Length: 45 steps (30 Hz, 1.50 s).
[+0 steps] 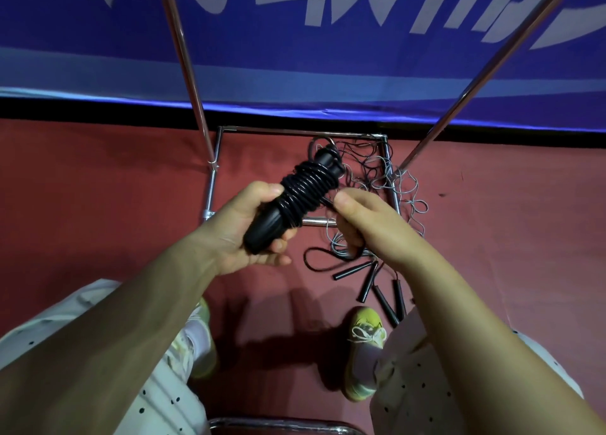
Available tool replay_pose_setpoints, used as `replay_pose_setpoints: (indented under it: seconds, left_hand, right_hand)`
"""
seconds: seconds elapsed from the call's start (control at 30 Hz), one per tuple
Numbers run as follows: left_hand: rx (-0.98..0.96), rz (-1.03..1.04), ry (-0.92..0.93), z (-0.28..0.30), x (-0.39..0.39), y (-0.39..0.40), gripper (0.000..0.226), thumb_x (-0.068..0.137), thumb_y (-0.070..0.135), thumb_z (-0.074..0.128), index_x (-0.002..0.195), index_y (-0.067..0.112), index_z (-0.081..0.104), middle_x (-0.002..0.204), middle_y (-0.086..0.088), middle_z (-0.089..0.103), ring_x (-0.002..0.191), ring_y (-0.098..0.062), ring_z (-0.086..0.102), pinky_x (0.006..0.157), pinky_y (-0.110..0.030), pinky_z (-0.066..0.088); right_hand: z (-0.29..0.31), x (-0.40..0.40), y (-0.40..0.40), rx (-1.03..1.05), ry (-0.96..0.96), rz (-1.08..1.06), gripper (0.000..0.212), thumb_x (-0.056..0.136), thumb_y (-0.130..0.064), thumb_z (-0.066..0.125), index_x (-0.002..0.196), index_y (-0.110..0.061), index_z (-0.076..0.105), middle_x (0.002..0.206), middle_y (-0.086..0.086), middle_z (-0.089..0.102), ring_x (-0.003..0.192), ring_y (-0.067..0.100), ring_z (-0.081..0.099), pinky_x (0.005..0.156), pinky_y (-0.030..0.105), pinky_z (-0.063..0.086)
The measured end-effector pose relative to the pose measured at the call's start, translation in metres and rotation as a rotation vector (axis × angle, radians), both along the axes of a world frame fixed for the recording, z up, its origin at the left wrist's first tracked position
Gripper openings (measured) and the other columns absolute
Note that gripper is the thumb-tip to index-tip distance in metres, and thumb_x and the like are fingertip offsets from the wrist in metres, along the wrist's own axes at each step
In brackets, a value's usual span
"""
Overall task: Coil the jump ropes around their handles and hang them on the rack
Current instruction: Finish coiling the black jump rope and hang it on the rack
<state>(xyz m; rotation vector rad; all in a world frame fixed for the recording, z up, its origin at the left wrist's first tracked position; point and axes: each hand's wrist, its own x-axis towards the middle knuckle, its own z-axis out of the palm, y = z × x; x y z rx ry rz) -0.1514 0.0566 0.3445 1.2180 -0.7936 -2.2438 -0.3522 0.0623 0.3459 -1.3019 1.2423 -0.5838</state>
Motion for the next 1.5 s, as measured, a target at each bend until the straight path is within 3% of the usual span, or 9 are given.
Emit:
replay_pose_setpoints:
  seconds: [0.13, 0.3, 0.5, 0.83, 1.07, 1.17, 1.27, 1.43, 1.5]
  left_hand:
    - [0.089, 0.096, 0.127, 0.005, 0.005, -0.007, 0.051, 0.063, 0.054, 0.043, 0.085, 0.010, 0.058, 0.064, -0.003, 0.049, 0.040, -0.011, 0.042, 0.051, -0.027, 0.051]
    - [0.108, 0.109, 0.194, 0.007, 0.008, -0.009, 0.051, 0.064, 0.054, 0.041, 0.082, 0.010, 0.060, 0.063, -0.002, 0.047, 0.040, -0.010, 0.040, 0.051, -0.027, 0.050]
    - [0.071, 0.098, 0.099, 0.006, 0.005, -0.008, 0.050, 0.068, 0.053, 0.041, 0.085, 0.009, 0.059, 0.063, -0.004, 0.048, 0.039, -0.010, 0.041, 0.049, -0.028, 0.051]
    - [-0.437, -0.013, -0.482, -0.017, -0.003, -0.004, 0.031, 0.063, 0.045, 0.061, 0.081, 0.020, 0.061, 0.061, 0.007, 0.055, 0.054, -0.007, 0.055, 0.067, -0.038, 0.056]
    - [-0.619, -0.233, -0.631, -0.026, -0.004, 0.000, 0.085, 0.042, 0.058, 0.071, 0.117, 0.026, 0.045, 0.095, 0.008, 0.062, 0.079, -0.010, 0.059, 0.066, -0.028, 0.048]
    - [-0.671, -0.246, -0.531, -0.026, -0.003, 0.000, 0.094, 0.053, 0.051, 0.073, 0.135, 0.044, 0.029, 0.103, 0.013, 0.064, 0.091, -0.004, 0.061, 0.074, -0.028, 0.049]
    - [-0.679, -0.227, -0.509, -0.026, 0.000, -0.001, 0.077, 0.053, 0.050, 0.073, 0.122, 0.050, 0.039, 0.106, 0.009, 0.065, 0.104, -0.009, 0.062, 0.093, -0.035, 0.050]
    - [-0.750, -0.279, -0.618, -0.025, -0.004, 0.003, 0.061, 0.072, 0.028, 0.081, 0.116, 0.038, 0.040, 0.101, 0.013, 0.061, 0.094, -0.002, 0.059, 0.081, -0.024, 0.049]
    - [-0.726, -0.303, -0.622, -0.024, -0.005, 0.004, 0.054, 0.074, 0.043, 0.073, 0.116, 0.033, 0.040, 0.097, 0.014, 0.059, 0.086, 0.003, 0.058, 0.073, -0.021, 0.047]
  right_hand:
    - [0.000, -0.008, -0.001, -0.158, 0.164, 0.052, 0.021, 0.084, -0.017, 0.072, 0.085, -0.022, 0.052, 0.071, -0.007, 0.045, 0.054, 0.004, 0.039, 0.053, 0.016, 0.035]
    - [0.002, -0.015, -0.002, -0.255, 0.366, 0.047, 0.024, 0.090, -0.022, 0.065, 0.072, -0.009, 0.057, 0.060, 0.001, 0.041, 0.053, 0.010, 0.035, 0.048, 0.021, 0.030]
    - [0.008, -0.022, -0.005, -0.214, 0.421, -0.010, 0.028, 0.097, -0.034, 0.052, 0.072, -0.029, 0.064, 0.062, -0.006, 0.053, 0.057, 0.007, 0.045, 0.058, 0.025, 0.039]
    - [0.005, -0.002, 0.005, 0.130, -0.061, 0.125, 0.044, 0.103, -0.028, 0.037, 0.071, -0.005, 0.057, 0.042, -0.009, 0.032, 0.039, 0.006, 0.021, 0.037, 0.017, 0.017]
    - [-0.001, 0.006, 0.008, 0.175, -0.112, 0.069, 0.044, 0.104, -0.028, 0.035, 0.069, -0.007, 0.054, 0.044, -0.006, 0.031, 0.038, 0.007, 0.019, 0.040, 0.016, 0.015]
    - [-0.003, 0.010, 0.007, 0.140, -0.046, 0.094, 0.044, 0.105, -0.030, 0.032, 0.072, -0.009, 0.053, 0.043, -0.011, 0.032, 0.039, 0.006, 0.020, 0.038, 0.017, 0.017]
    - [0.001, 0.012, 0.009, 0.092, 0.052, 0.127, 0.045, 0.102, -0.041, 0.035, 0.072, -0.015, 0.055, 0.041, -0.015, 0.036, 0.039, 0.003, 0.026, 0.039, 0.015, 0.022]
    - [-0.001, 0.017, 0.012, -0.015, 0.311, 0.097, 0.050, 0.098, -0.048, 0.039, 0.066, -0.016, 0.060, 0.039, -0.016, 0.045, 0.039, -0.001, 0.041, 0.048, 0.013, 0.028]
    - [-0.005, 0.018, 0.010, -0.021, 0.346, 0.044, 0.055, 0.099, -0.049, 0.036, 0.063, -0.015, 0.059, 0.040, -0.010, 0.044, 0.040, 0.001, 0.040, 0.052, 0.020, 0.030]
